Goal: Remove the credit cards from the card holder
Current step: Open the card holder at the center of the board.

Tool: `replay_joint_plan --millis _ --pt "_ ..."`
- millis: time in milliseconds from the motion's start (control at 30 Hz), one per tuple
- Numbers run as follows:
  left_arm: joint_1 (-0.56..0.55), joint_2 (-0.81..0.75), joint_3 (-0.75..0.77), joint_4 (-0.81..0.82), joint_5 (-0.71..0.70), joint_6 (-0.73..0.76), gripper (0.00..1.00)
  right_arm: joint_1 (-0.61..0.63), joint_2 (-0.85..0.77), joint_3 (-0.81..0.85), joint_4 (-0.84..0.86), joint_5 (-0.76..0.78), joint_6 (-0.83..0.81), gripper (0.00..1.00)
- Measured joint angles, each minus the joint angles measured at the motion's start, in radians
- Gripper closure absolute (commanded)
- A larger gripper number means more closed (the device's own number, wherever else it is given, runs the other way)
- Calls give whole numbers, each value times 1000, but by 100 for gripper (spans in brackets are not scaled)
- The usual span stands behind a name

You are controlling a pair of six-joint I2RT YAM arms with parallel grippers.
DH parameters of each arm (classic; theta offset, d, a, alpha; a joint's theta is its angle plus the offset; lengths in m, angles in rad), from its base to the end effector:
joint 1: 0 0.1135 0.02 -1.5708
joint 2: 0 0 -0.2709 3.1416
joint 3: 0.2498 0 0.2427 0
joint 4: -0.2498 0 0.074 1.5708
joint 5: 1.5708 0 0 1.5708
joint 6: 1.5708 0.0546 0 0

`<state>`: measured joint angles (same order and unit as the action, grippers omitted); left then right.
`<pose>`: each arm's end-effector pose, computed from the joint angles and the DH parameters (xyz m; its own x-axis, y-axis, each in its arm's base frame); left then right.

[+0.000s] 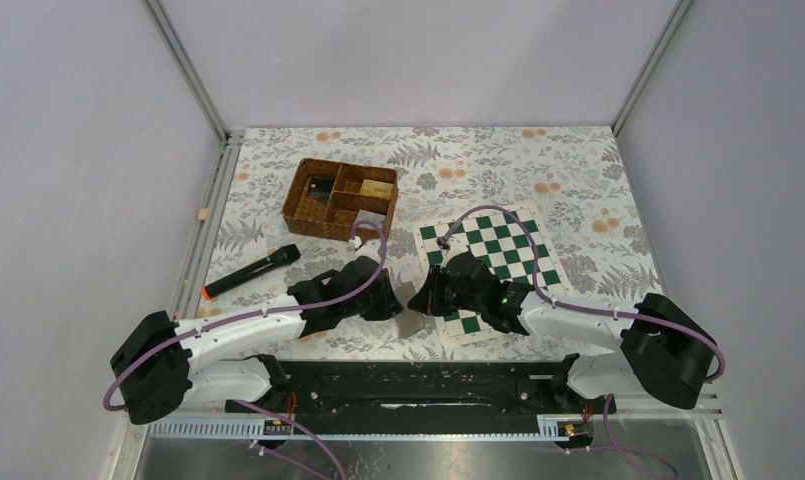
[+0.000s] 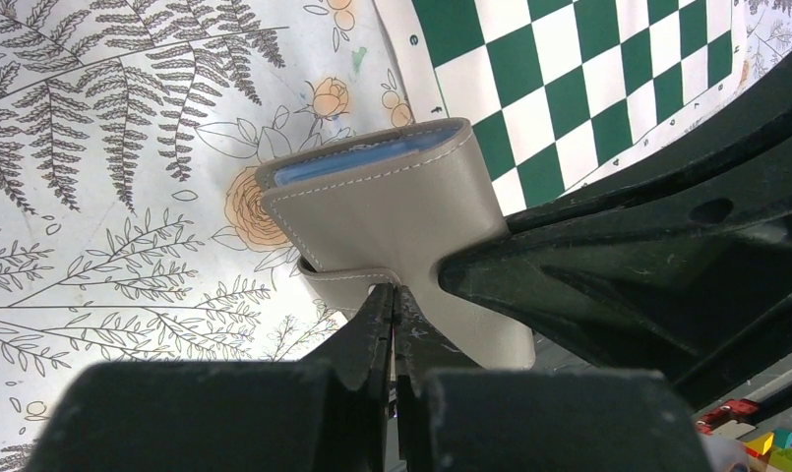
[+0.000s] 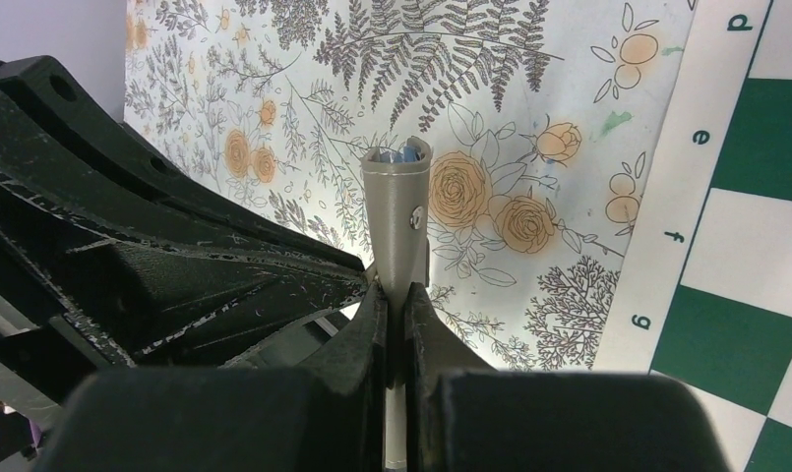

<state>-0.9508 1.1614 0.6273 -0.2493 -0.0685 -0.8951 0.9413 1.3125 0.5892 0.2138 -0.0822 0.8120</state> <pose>0.1403 -0.1900 0.2033 -0.8680 -0.1239 -0.4808 0.1703 0.8354 -0.5226 0.1606 0.2281 0.2021 -0.8128 0.1125 -0.5716 -0.3749 0.6499 0.6611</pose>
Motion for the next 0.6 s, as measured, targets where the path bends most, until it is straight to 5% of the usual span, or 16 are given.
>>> replay_joint_plan --millis 333,600 --pt "0 0 -6 -18 -7 -3 100 3 0 -14 9 10 0 100" --pt "2 2 -41 -191 -75 6 100 -6 -25 -17 40 10 0 100"
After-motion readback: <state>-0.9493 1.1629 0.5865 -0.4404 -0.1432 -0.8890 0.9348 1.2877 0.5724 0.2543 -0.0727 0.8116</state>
